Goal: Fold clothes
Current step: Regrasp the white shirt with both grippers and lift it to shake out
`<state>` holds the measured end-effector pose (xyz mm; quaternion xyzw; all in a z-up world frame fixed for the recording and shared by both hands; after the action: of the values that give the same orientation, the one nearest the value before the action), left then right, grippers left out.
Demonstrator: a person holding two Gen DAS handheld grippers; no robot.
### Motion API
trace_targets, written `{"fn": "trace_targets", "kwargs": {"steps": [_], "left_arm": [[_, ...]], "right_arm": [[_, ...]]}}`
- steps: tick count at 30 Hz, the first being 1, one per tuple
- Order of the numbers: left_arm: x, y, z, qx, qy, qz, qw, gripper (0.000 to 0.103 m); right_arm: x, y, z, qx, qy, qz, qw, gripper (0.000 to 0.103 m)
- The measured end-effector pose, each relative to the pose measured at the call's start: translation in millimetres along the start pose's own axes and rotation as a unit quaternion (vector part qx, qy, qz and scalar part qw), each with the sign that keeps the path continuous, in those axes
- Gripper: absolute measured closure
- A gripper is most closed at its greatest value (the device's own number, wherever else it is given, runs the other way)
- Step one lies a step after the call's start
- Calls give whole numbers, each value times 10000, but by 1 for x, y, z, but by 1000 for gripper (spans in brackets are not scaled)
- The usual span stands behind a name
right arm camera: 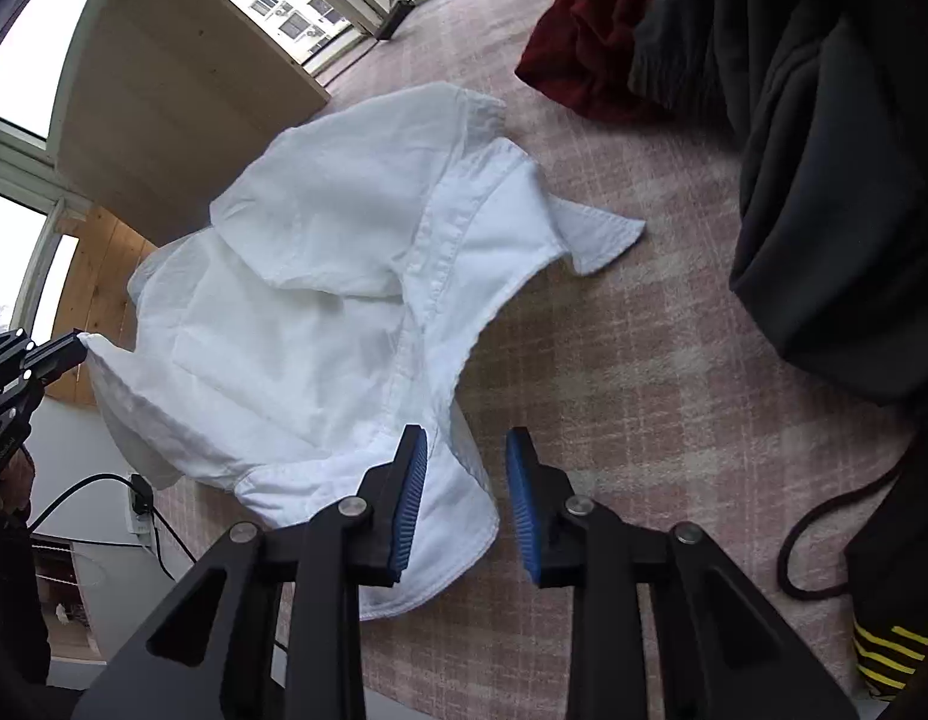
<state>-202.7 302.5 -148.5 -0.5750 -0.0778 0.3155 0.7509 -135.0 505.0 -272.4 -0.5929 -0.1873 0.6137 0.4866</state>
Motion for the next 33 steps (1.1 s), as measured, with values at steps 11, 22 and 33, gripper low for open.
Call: {"fn": "trace_targets", "kwargs": {"steps": [11,22,33], "left_arm": [[-24,29,-9,31,-130,-413,9991,103],[-46,-50,-28,1329,-1219,-1081,9776,103],[-63,-242,-29,3105,-1303,-456,9405,103]], "right_arm": [[-50,6,21,294,-861,-317,9953,100],[-276,-204,149,1932,-3783,-1527,8923,101],[-500,-386,103,3075,-5527,-1943,7498,101]]}}
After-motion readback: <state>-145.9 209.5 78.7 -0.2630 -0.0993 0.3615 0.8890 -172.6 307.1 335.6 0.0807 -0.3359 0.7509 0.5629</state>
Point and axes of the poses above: each gripper's, at about its wrist camera, not at the fingertips, and y roughly the way its jaws point, x to its right, z to its top, the point moved 9 cm from there along y, roughly the way its jaws point, and after that the axes turned 3 degrees about z, right-handed, at the moved point
